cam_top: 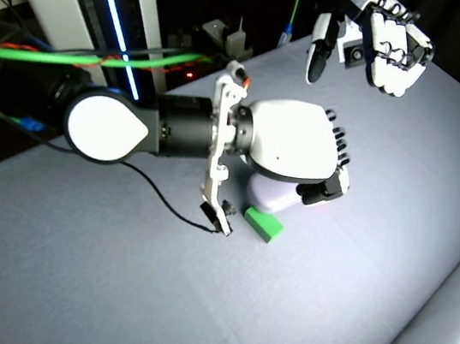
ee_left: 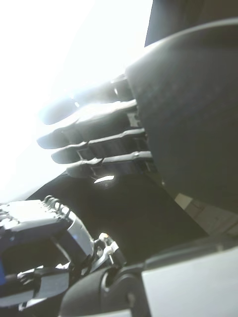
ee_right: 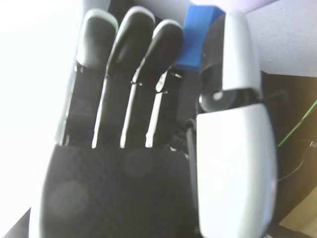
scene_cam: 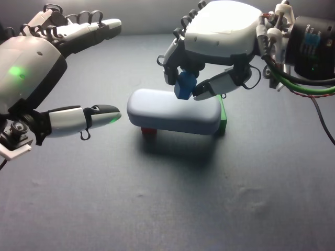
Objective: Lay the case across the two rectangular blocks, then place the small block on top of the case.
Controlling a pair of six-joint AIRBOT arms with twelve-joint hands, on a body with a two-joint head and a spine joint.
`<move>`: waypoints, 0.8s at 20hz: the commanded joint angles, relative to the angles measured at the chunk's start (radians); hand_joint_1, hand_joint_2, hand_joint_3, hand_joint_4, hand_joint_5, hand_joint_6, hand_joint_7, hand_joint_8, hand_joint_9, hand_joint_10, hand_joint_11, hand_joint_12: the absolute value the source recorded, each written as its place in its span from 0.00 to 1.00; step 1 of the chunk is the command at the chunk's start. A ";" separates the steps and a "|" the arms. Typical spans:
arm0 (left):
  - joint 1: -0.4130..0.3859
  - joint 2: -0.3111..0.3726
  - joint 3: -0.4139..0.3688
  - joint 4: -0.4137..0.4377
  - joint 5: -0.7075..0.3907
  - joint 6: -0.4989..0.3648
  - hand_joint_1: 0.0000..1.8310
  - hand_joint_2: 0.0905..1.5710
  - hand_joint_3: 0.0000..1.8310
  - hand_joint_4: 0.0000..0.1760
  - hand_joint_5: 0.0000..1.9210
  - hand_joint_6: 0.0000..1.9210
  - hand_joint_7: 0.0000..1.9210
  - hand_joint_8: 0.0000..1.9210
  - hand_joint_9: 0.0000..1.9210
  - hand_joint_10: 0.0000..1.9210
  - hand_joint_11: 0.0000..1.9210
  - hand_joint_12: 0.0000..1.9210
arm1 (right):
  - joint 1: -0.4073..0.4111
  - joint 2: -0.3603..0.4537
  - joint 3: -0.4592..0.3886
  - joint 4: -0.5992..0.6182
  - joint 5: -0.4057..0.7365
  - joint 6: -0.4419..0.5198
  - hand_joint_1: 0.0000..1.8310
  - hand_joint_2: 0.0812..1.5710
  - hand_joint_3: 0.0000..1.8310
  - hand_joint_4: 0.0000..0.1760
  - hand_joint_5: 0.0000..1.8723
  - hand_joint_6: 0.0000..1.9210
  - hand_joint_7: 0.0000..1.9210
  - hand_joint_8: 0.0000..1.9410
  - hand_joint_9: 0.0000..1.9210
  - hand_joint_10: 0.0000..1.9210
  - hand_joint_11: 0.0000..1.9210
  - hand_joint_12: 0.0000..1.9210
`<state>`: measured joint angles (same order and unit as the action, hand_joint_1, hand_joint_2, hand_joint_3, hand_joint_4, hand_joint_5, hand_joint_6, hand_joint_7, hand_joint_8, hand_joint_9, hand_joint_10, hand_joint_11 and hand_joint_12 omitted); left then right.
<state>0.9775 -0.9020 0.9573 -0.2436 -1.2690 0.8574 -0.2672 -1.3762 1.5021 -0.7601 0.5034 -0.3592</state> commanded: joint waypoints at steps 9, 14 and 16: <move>-0.005 0.001 -0.001 0.012 -0.135 -0.007 0.53 0.59 0.00 0.00 0.23 0.00 0.22 0.00 0.24 0.00 0.00 0.73 | -0.035 -0.008 0.028 0.052 0.066 0.006 0.69 0.64 0.00 0.04 0.60 0.37 0.61 0.37 0.60 0.35 0.45 0.69; -0.005 0.001 -0.001 0.012 -0.135 -0.007 0.53 0.59 0.00 0.00 0.23 0.00 0.21 0.00 0.24 0.00 0.00 0.74 | -0.042 -0.016 0.041 0.052 0.047 0.006 0.68 0.67 0.00 0.00 0.54 0.44 0.57 0.47 0.55 0.44 0.44 0.73; -0.005 0.000 -0.001 0.012 -0.135 -0.007 0.54 0.60 0.00 0.00 0.23 0.00 0.20 0.00 0.23 0.00 0.00 0.74 | -0.042 -0.016 0.045 0.052 0.045 0.006 0.75 0.68 0.00 0.00 0.47 0.53 0.55 0.44 0.52 0.59 0.36 0.64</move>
<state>0.9775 -0.9020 0.9573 -0.2440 -1.2736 0.8551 -0.3130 -1.3945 1.5406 -0.7338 0.4831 -0.3492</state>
